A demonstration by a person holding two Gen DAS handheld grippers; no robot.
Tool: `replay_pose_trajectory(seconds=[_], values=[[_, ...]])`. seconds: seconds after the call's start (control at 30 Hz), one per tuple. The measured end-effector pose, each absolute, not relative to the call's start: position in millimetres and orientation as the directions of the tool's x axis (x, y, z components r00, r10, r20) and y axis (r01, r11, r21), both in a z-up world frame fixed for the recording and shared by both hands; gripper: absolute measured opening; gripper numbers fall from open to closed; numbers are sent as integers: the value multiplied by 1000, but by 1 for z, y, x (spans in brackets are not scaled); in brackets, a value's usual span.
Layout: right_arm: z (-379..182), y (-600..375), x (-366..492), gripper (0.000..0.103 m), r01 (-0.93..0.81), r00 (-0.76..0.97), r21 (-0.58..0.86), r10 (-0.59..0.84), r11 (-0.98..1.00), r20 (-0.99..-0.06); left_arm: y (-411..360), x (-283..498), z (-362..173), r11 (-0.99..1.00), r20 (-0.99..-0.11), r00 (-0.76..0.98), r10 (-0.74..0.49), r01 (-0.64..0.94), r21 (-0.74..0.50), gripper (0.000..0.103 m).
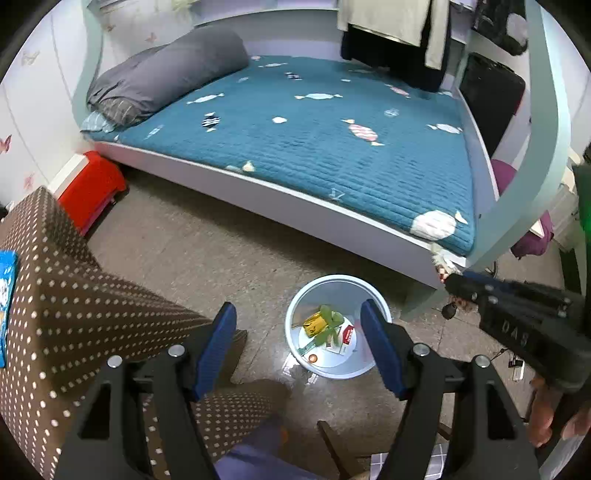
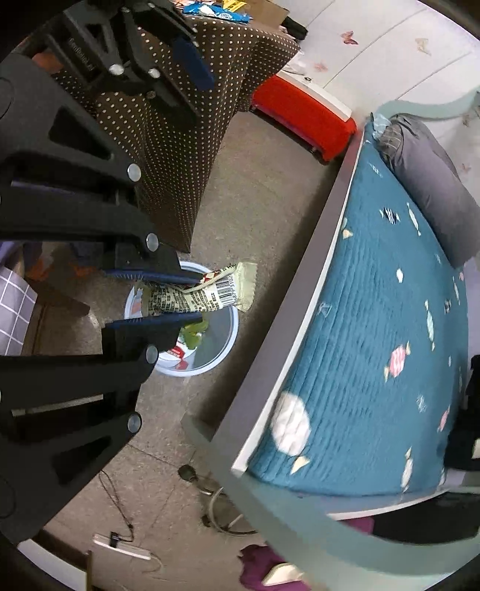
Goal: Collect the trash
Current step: 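Open the right gripper over the bucket to drop the wrapper, then turn both grippers back toward the polka-dot table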
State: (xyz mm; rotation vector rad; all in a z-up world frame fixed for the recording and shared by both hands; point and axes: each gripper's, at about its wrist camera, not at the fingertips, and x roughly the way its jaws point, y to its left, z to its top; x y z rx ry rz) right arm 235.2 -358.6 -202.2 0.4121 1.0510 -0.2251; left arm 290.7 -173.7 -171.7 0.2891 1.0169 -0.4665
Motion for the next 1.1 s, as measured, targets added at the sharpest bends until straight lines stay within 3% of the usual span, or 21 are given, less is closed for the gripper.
replay_pose_trajectory(seconds=[0.03, 0.07, 0.43, 1.1], values=[[-201, -357, 236, 67, 377, 490, 217, 6, 901, -872, -170, 291, -171, 868, -866, 442, -235, 495, 17, 68], [-198, -357, 237, 72, 382, 510, 212, -13, 899, -860, -166, 291, -171, 872, -866, 443, -232, 490, 18, 68], [-216, -349, 230, 72, 379, 447, 198, 9, 904, -895, -158, 286, -173, 871, -868, 442, -227, 490, 22, 68], [-170, -323, 211, 73, 337, 520, 208, 2, 918, -854, -143, 261, -134, 870, -819, 506, -269, 493, 19, 71]])
